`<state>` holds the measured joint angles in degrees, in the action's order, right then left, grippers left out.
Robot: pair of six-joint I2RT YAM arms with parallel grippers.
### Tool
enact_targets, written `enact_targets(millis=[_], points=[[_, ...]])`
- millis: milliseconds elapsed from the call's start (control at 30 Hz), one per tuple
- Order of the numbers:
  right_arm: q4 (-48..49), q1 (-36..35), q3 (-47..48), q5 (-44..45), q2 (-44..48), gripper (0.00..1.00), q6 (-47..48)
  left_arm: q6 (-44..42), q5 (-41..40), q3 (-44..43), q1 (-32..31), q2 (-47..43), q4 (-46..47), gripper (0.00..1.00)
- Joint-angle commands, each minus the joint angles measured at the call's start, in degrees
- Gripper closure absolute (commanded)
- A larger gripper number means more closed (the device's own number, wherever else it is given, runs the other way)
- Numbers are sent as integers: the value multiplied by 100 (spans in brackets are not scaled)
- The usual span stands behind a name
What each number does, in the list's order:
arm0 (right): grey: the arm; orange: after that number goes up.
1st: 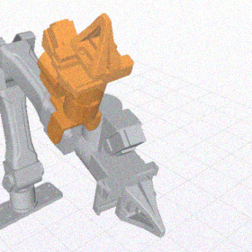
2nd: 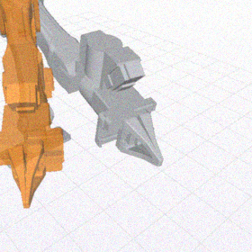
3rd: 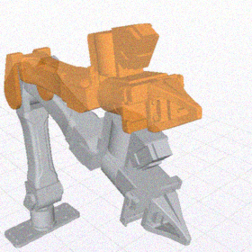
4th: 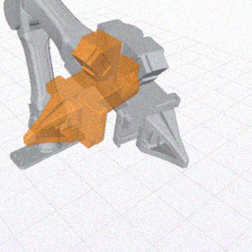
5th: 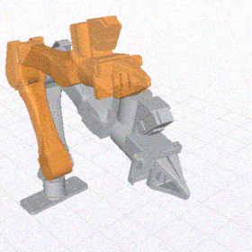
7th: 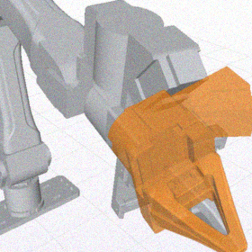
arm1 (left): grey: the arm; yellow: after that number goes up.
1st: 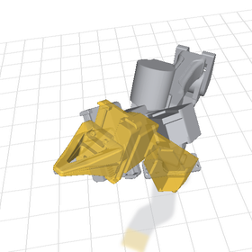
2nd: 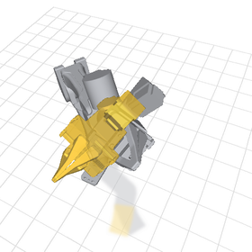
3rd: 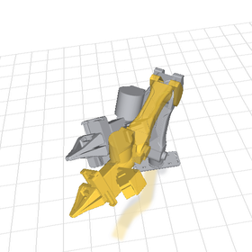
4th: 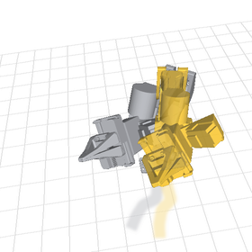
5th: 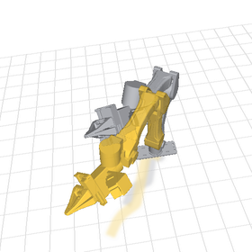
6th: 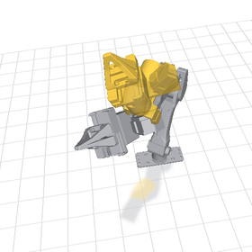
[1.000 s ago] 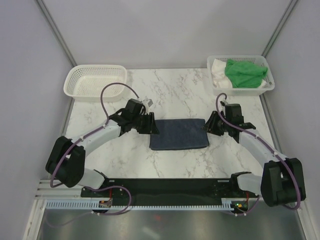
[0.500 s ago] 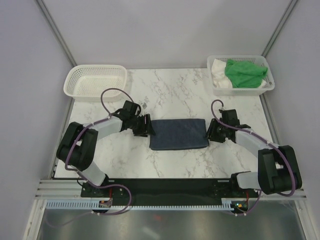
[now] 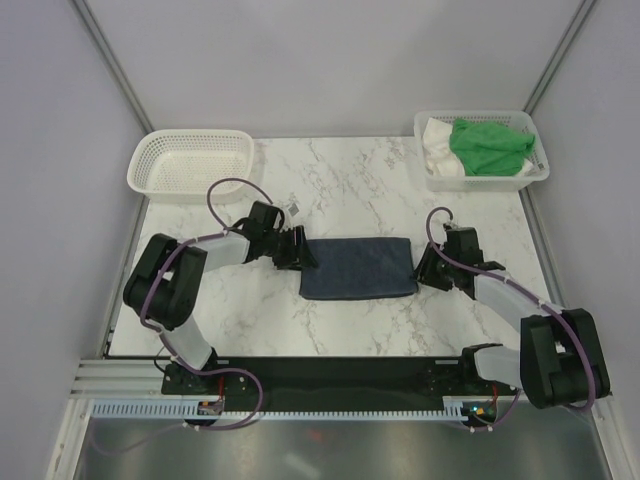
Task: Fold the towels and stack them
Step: Neatly place the folded towel into the bin
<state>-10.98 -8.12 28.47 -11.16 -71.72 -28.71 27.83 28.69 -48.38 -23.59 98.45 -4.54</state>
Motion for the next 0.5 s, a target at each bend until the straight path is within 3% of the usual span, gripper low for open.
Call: enact_targets(millis=[0, 167, 267, 300, 400, 467], points=[[-79, 3, 9, 245, 272, 51, -39, 3, -382, 127, -40, 393, -118, 44], [-396, 3, 291, 219, 325, 51, 50, 29, -346, 75, -75, 569, -74, 52], [-475, 3, 291, 176, 492, 51, 50, 38, -355, 66, -101, 561, -74, 71], [-579, 3, 308, 141, 571, 51, 58, 38, -381, 48, -101, 543, -135, 82], [-624, 3, 343, -61, 790, 55, 76, 3, -364, -145, -101, 534, -310, 96], [-642, 3, 414, -368, 818, 62, 32, -41, -364, -294, -101, 543, -486, 98]])
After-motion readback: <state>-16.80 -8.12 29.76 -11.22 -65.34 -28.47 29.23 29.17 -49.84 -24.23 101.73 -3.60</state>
